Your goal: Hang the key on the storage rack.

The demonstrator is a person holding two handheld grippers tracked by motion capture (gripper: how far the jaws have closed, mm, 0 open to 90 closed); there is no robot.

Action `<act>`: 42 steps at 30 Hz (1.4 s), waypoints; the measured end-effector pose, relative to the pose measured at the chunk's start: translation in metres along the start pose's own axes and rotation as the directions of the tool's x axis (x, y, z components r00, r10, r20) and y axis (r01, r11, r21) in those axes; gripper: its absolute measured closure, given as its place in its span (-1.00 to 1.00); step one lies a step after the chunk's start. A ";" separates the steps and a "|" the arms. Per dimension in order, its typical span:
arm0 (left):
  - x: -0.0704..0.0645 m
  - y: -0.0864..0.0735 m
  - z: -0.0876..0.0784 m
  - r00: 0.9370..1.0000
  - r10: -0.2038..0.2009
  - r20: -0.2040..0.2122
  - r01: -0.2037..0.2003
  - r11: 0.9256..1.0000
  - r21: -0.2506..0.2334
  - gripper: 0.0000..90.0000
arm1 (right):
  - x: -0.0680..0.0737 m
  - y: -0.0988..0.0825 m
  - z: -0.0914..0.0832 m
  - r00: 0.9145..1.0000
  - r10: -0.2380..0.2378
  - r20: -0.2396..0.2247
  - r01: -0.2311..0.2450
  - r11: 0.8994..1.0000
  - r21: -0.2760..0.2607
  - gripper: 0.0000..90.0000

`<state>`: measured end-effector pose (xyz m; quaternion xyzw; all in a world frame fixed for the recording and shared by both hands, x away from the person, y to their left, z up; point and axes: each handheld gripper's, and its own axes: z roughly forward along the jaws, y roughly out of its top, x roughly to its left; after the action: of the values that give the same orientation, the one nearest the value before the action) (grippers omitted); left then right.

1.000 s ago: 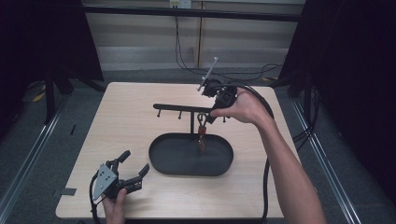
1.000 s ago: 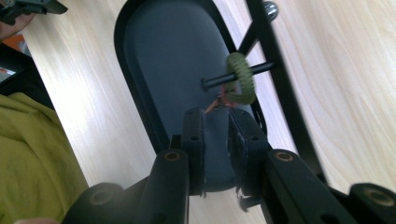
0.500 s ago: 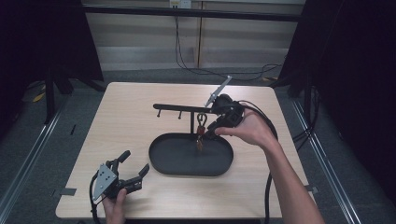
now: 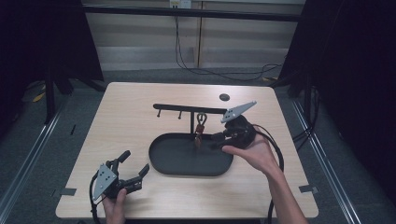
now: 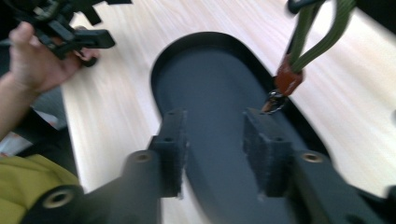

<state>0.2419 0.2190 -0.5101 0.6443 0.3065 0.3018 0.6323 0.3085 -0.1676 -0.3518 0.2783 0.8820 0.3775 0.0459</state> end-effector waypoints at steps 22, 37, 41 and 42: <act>0.000 0.000 0.000 1.000 -0.002 0.005 0.002 1.000 -0.001 -0.65 | 0.010 -0.112 0.036 0.969 0.223 0.110 -0.162 0.901 -0.402 -0.54; 0.000 0.000 0.000 1.000 -0.001 0.005 0.001 1.000 0.001 -0.65 | 0.028 -0.161 0.065 0.919 0.267 0.290 -0.021 0.769 -0.639 -0.51; -0.001 0.000 0.000 1.000 -0.004 -0.006 0.004 1.000 -0.001 -0.65 | 0.033 -0.165 0.066 0.908 0.268 0.322 0.015 0.748 -0.663 -0.69; -0.001 0.000 -0.001 1.000 -0.003 -0.006 0.003 1.000 0.000 -0.65 | 0.034 -0.165 0.066 0.906 0.275 0.321 0.014 0.739 -0.673 -0.66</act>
<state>0.2410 0.2187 -0.5102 0.6429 0.3093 0.3027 0.6320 0.2236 -0.2004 -0.5083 0.3775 0.6395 0.6020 0.2935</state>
